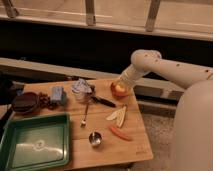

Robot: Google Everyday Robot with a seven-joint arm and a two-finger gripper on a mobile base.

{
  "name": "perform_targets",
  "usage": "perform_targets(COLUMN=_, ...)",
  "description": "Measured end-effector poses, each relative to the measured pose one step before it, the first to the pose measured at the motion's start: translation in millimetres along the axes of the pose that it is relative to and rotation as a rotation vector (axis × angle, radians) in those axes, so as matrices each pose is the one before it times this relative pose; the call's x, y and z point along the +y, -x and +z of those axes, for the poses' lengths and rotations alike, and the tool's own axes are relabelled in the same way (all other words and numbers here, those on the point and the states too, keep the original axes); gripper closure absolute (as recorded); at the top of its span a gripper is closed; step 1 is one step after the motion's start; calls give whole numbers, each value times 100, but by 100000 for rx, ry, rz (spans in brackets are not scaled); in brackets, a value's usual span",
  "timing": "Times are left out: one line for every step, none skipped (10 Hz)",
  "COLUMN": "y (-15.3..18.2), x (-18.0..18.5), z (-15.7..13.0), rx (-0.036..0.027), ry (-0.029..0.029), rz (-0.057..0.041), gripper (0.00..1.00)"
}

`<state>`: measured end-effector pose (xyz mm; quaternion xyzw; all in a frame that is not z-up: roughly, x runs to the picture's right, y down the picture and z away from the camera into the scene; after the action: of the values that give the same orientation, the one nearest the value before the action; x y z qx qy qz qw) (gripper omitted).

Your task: Place apple in red bowl

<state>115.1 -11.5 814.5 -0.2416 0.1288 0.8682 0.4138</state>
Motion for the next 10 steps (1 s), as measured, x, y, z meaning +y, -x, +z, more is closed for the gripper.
perform_targets(y=-12, x=92, z=193, rx=179, ry=791, rz=169, gripper=100)
perform_targets(y=532, x=-414, z=510, rx=-162, ry=1563, rz=2376, gripper=100)
perform_targets(y=1167, x=-232, z=502, rx=-614, ry=1423, rz=2260, gripper=100)
perform_targets(y=1073, x=419, z=520, rx=-472, ry=1459, rz=701, gripper=100)
perform_targets(y=1026, x=727, z=476, rx=-628, ry=1493, rz=310, gripper=100)
perform_targets(y=986, x=1087, z=735, rx=-799, ry=2185, rz=245, gripper=100)
perform_targets(y=265, x=368, z=448, rx=-170, ry=862, rz=109, gripper=100)
perform_targets(y=326, x=253, z=576, rx=-167, ry=302, rz=120, gripper=98)
perform_targets(y=176, x=183, z=1005, rx=69, ry=-577, rz=263, gripper=91)
perform_targets(y=471, x=-351, z=950, rx=-236, ry=-952, rz=1768, gripper=79)
